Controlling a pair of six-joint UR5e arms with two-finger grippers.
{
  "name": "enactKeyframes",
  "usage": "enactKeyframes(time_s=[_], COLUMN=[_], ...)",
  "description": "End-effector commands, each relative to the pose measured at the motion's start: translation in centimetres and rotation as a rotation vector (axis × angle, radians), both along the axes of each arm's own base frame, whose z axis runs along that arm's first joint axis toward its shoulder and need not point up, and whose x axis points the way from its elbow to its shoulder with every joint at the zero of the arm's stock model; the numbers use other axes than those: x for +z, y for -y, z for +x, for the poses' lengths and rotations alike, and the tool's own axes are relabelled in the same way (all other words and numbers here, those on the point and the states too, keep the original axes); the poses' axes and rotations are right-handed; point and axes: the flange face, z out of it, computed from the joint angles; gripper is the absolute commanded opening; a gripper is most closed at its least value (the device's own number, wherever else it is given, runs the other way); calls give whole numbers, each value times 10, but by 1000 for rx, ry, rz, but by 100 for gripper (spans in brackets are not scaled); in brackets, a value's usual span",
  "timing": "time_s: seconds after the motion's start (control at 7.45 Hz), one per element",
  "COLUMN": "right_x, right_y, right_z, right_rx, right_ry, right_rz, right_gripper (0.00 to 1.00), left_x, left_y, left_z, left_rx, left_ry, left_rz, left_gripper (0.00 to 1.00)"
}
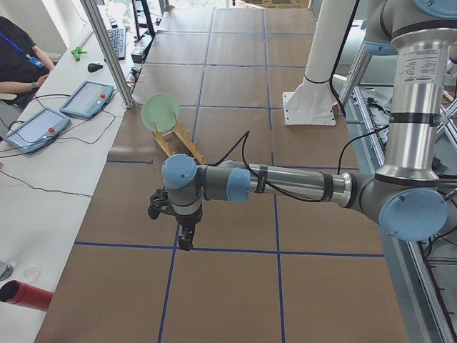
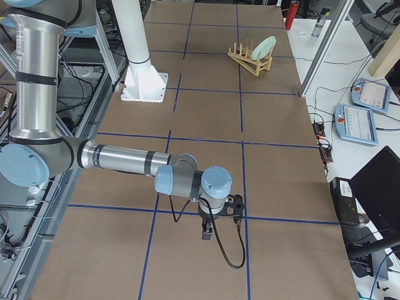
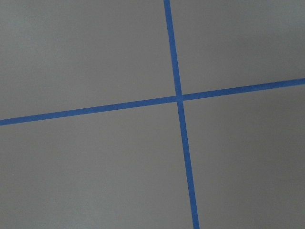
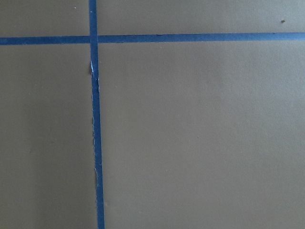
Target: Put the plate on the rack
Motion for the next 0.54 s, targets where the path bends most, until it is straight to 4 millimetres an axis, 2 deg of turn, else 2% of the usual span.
enactKeyframes(time_s=[0.0, 0.4], right_x=[0, 0], right_y=[0, 0], right_z=[0, 0], right_rx=[1, 0], right_ry=[0, 0], right_rz=[0, 0], right_gripper=[100, 100], left_x=[-1, -3], left_y=[0, -3], left_z=[-1, -1], left_rx=[0, 0], left_ry=[0, 0], left_rz=[4, 10], left_gripper=[100, 100])
